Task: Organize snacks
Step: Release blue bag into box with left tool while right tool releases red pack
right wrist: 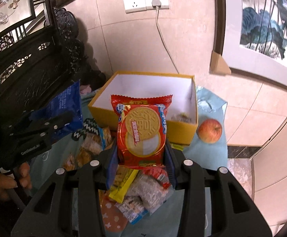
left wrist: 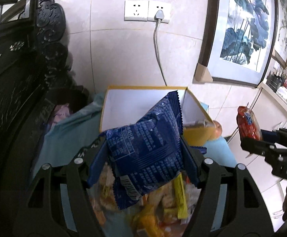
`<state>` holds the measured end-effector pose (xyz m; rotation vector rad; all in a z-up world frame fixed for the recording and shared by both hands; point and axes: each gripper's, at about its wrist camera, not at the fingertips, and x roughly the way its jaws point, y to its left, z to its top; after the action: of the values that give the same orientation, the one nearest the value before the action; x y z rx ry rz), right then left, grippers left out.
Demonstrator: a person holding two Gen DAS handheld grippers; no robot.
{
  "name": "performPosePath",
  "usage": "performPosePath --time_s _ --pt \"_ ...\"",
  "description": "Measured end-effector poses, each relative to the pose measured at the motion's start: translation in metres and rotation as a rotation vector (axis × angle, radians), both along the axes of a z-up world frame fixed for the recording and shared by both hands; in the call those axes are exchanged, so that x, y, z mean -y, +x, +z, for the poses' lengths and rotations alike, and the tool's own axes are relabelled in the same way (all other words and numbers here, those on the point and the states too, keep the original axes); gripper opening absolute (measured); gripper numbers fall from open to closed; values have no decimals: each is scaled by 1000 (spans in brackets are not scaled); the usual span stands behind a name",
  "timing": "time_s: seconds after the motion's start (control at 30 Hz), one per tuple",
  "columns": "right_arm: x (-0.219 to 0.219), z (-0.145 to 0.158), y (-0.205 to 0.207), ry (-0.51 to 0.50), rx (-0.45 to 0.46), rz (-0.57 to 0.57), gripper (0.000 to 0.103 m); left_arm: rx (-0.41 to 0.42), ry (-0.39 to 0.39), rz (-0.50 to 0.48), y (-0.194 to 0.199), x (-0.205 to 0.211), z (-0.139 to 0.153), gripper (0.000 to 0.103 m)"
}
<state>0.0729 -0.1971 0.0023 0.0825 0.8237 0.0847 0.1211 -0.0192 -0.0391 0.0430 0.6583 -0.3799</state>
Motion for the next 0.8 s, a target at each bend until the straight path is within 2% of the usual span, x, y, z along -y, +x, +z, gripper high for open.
performPosePath --time_s 0.3,0.67,0.73,0.8 --pt "15 7 47 -31 30 -35 42 39 6 12 52 27 19 70" --pt "35 10 118 -62 51 -78 42 52 39 34 122 55 21 71" --pt "37 5 140 -58 25 -70 43 57 75 46 138 64 17 76" --pt "38 -9 162 -78 -19 -67 46 12 121 57 160 74 3 91"
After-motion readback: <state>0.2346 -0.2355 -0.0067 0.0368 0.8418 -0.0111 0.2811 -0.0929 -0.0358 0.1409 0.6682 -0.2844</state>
